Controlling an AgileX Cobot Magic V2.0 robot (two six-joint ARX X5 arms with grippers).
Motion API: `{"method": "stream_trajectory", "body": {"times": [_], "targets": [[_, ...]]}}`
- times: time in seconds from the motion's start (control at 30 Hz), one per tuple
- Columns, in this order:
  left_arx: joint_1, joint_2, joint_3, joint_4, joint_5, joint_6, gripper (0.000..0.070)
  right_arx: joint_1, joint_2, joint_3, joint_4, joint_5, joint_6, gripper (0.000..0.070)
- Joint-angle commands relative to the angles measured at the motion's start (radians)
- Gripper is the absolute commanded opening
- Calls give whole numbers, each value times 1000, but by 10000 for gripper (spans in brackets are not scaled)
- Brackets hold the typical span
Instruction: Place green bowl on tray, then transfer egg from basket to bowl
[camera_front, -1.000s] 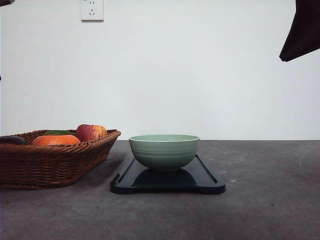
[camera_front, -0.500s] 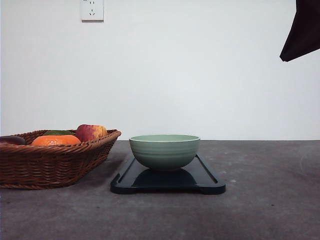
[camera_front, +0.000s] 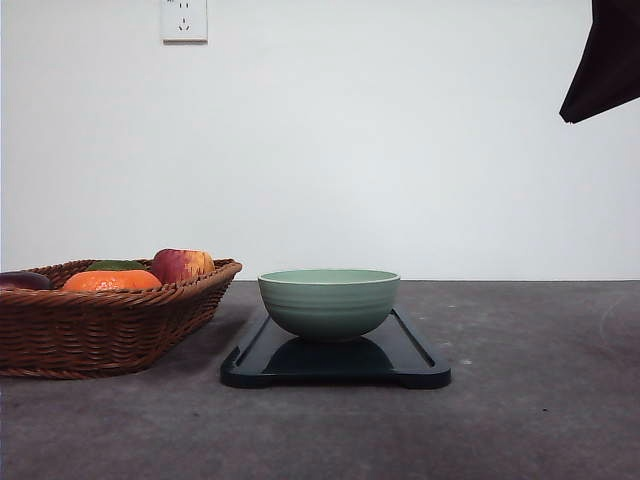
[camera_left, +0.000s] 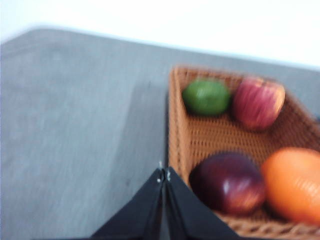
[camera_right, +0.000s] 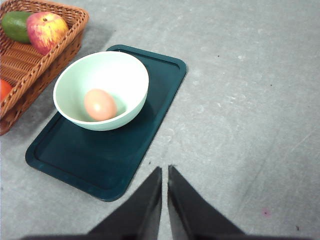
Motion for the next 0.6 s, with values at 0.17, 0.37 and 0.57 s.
{"method": "stream_trajectory", "body": {"times": [0.17,0.37,0.57], "targets": [[1,-1,-19,3,-1,17,0,6,5,3,11,2,-7,11],[1,-1,-19,1,-1,17,0,6,5,3,11,2,-7,11],[1,-1,-19,1,-1,17,0,6,5,3,11,2,-7,11]]}}
